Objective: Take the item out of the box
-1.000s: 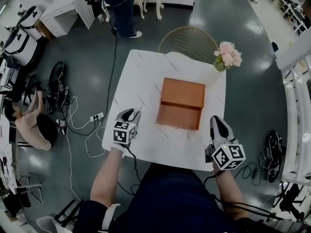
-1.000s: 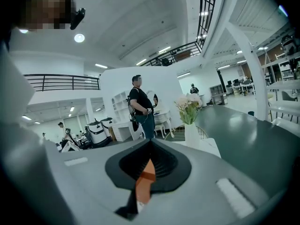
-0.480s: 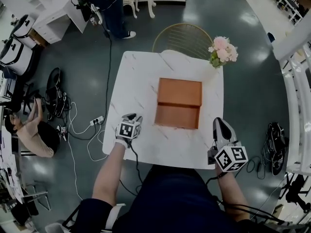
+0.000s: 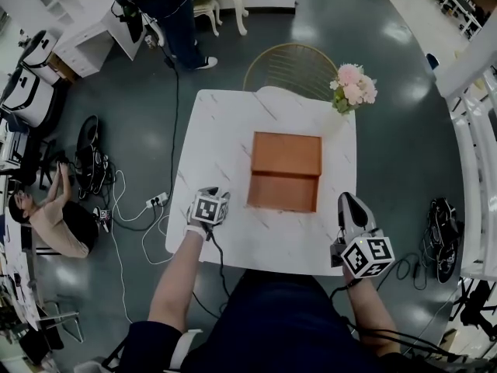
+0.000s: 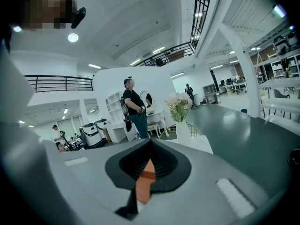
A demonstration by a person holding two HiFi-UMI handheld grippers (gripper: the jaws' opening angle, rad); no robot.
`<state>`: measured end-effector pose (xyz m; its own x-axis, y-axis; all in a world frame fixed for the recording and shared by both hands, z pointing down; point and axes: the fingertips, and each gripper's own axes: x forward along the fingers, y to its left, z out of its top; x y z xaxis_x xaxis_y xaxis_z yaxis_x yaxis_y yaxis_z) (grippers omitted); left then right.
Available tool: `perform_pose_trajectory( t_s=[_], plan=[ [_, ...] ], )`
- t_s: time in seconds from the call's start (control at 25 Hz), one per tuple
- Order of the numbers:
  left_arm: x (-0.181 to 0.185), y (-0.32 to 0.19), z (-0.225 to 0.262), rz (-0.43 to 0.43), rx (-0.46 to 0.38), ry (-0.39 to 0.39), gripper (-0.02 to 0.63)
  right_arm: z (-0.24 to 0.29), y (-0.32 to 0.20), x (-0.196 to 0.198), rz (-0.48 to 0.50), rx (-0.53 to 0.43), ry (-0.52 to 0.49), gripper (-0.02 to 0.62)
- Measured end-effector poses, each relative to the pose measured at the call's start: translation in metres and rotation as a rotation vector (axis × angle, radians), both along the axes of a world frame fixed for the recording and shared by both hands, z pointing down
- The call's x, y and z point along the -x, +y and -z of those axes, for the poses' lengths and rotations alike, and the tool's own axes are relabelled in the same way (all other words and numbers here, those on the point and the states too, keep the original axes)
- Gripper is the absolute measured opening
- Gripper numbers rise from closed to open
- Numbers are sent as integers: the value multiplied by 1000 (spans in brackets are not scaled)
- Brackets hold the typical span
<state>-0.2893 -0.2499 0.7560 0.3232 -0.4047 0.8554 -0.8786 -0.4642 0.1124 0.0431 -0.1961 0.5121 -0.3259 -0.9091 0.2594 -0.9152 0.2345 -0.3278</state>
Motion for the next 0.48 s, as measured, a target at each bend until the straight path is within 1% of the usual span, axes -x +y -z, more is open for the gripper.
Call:
perform_pose_trajectory(
  t_s=[0.12, 0.28, 0.48],
  plan=[
    [6, -3, 15, 21, -47, -8, 170, 2, -2, 1, 5, -8, -1, 3],
    [9, -15, 46, 59, -157, 3, 170, 9, -9, -1, 16, -26, 0, 3],
    [-3, -27, 112, 67, -308, 52, 170, 22, -18, 0, 36, -57, 10, 3]
  ],
)
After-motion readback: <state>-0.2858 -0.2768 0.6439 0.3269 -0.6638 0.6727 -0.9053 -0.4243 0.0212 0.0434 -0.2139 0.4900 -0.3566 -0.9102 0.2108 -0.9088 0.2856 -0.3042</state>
